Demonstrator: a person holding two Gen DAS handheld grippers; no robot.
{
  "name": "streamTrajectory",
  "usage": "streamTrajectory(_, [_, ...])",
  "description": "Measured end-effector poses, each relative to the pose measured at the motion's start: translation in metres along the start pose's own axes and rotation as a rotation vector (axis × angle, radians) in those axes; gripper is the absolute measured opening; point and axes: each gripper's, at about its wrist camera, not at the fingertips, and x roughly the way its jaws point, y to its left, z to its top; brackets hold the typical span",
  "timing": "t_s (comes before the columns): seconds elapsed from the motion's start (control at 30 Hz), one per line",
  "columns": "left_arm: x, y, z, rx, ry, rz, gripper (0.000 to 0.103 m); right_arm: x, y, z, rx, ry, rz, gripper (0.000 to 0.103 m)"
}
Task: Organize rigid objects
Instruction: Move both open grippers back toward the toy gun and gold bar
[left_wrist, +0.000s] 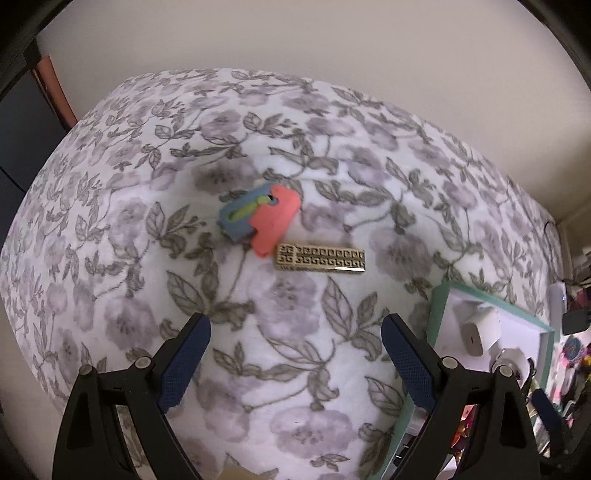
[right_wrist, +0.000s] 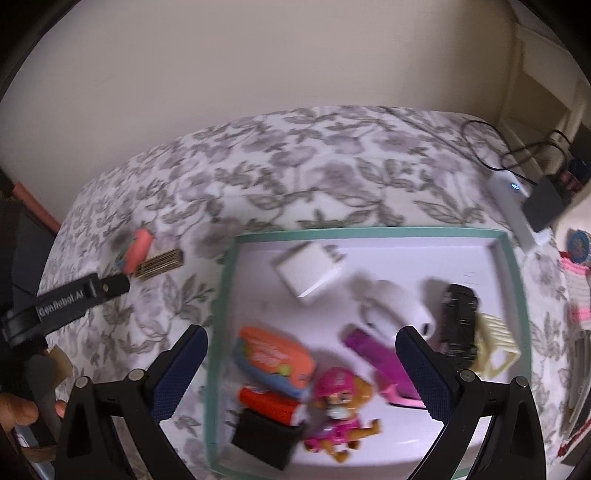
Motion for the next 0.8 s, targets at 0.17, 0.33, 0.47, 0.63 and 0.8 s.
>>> streamTrajectory(0.17, [-0.004,0.023,0.006,-0.025,-0.019,0.021,0.094,0.007,0.027,0.000,-0.045,0.012,0.008,0.103])
streamTrajectory(0.33, [-0.003,0.048,0.012,-0.066,-0.026,0.031,0.094,0.015,0.051,-0.001,-0.066,0.024,0.033,0.103])
streamTrajectory(0.47, [-0.003,0.066,0.015,-0.088,-0.033,0.033,0.094,0.019,0.069,-0.004,-0.090,0.031,0.044,0.103])
streamTrajectory(0.63, [-0.001,0.086,0.017,-0.135,-0.024,0.022,0.094,0.026,0.084,-0.006,-0.123,0.039,0.044,0.103])
streamTrajectory(0.8, [0.005,0.101,0.019,-0.178,-0.002,0.026,0.094,0.035,0.087,-0.005,-0.140,0.046,0.034,0.103])
